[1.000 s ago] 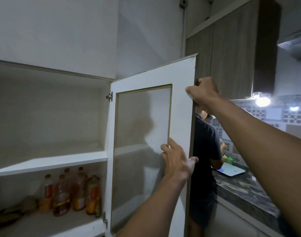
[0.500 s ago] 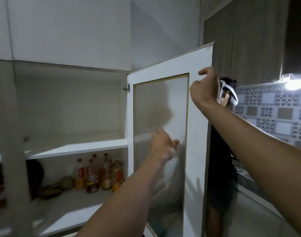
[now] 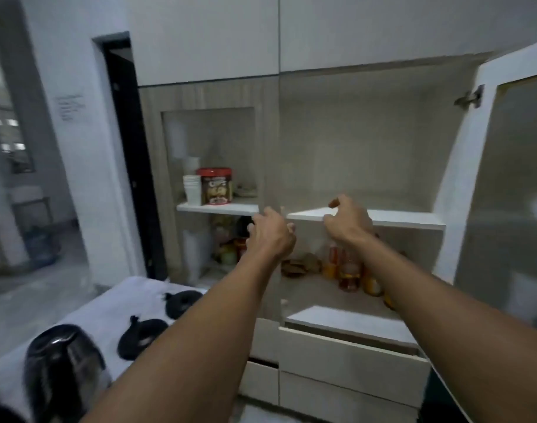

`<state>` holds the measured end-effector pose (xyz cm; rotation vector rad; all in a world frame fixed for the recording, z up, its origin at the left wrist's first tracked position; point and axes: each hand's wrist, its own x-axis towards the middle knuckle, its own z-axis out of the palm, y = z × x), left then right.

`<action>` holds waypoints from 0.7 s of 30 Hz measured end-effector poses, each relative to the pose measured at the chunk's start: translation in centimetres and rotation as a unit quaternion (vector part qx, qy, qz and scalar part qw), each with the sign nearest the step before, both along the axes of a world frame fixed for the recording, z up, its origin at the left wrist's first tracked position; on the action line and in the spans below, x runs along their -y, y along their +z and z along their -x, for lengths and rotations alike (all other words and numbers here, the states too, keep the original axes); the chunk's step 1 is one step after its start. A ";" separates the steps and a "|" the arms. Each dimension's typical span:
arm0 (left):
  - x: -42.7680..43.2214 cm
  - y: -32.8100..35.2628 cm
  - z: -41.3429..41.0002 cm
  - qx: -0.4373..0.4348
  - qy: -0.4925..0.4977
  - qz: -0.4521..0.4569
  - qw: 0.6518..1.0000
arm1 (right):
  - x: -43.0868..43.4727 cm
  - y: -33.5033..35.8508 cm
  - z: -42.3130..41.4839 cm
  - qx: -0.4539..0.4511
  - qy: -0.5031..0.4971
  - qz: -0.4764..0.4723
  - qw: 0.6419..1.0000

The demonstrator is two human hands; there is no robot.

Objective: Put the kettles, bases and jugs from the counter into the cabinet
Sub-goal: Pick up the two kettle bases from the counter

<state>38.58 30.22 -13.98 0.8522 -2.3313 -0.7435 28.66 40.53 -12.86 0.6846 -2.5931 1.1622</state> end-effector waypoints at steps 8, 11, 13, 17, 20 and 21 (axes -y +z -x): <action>19.5 -8.7 -5.2 0.055 0.192 -0.044 0.979 | 23.4 -9.7 -0.1 0.015 0.213 -0.076 0.974; 26.4 -13.5 -4.9 0.085 0.259 -0.078 0.959 | 32.2 -14.8 1.3 0.003 0.271 -0.130 0.954; 30.8 -17.4 -4.4 0.109 0.296 -0.106 0.943 | 38.1 -18.8 2.8 0.016 0.312 -0.169 0.935; 37.4 -26.3 -2.7 0.180 0.344 -0.174 0.905 | 47.1 -26.9 5.9 0.059 0.379 -0.280 0.880; 40.2 -31.9 -2.0 0.199 0.394 -0.218 0.870 | 51.1 -32.0 7.5 0.087 0.387 -0.322 0.859; 41.0 -33.5 -1.8 0.203 0.414 -0.232 0.857 | 52.2 -33.7 7.9 0.093 0.392 -0.338 0.851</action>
